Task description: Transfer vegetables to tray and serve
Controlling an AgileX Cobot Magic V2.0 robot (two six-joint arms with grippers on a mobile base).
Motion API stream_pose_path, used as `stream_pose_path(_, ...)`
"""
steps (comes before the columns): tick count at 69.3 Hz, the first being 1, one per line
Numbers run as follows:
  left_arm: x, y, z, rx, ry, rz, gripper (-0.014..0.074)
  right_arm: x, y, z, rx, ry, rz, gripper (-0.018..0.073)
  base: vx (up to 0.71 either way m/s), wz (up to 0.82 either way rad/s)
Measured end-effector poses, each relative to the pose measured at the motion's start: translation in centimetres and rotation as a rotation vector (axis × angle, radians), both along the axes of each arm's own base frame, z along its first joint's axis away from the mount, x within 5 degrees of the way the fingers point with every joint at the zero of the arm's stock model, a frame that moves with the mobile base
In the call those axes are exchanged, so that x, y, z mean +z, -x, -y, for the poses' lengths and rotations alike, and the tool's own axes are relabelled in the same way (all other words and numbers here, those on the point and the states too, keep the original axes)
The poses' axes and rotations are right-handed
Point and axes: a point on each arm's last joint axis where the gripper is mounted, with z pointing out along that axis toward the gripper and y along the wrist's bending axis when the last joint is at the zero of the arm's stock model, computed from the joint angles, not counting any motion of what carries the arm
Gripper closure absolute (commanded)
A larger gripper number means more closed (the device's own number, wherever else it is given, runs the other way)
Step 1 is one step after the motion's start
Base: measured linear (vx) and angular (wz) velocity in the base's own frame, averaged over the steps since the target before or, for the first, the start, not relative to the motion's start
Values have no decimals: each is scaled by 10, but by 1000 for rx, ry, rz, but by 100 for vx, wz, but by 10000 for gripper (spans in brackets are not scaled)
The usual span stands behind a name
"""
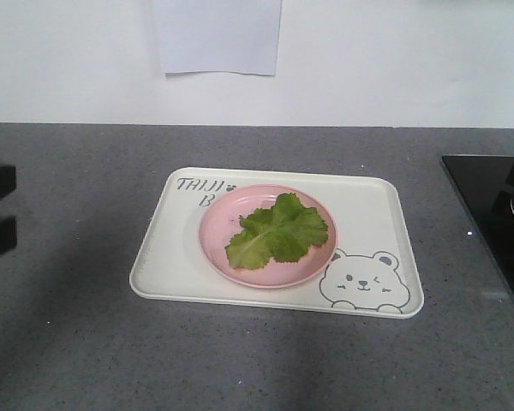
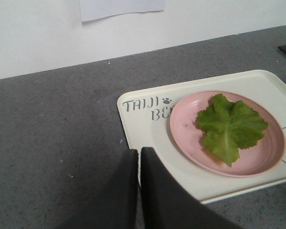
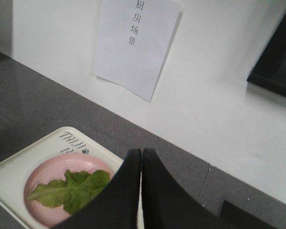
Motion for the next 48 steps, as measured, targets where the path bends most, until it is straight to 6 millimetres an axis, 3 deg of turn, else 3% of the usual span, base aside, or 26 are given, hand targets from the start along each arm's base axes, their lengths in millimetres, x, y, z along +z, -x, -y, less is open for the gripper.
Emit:
stream_pose_path(4, -16, 15, -6, -3, 18, 24, 603, -23, 10, 1, -7, 0, -22, 564, 0, 0)
stream_pose_path(15, -56, 47, -19, -7, 35, 51, 603, -115, 48, 9, -56, 27, -26, 564, 0, 0)
stream_pose_path(21, -81, 57, -23, -7, 27, 25, 603, -163, 65, 12, -84, 24, -12, 564, 0, 0)
stream_pose_path(29, -103, 64, -25, -9, 31, 2, 603, -213, 76, 14, -107, 8, -25, 564, 0, 0)
stream_pose_path(38, -108, 65, -25, -10, 38, 1, 603, -235, 83, 16, -128, -14, 20, 564, 0, 0)
stream_pose_path(48, -106, 64, -25, -13, 48, 25, 603, -237, 86, 17, -134, -23, 47, 564, 0, 0)
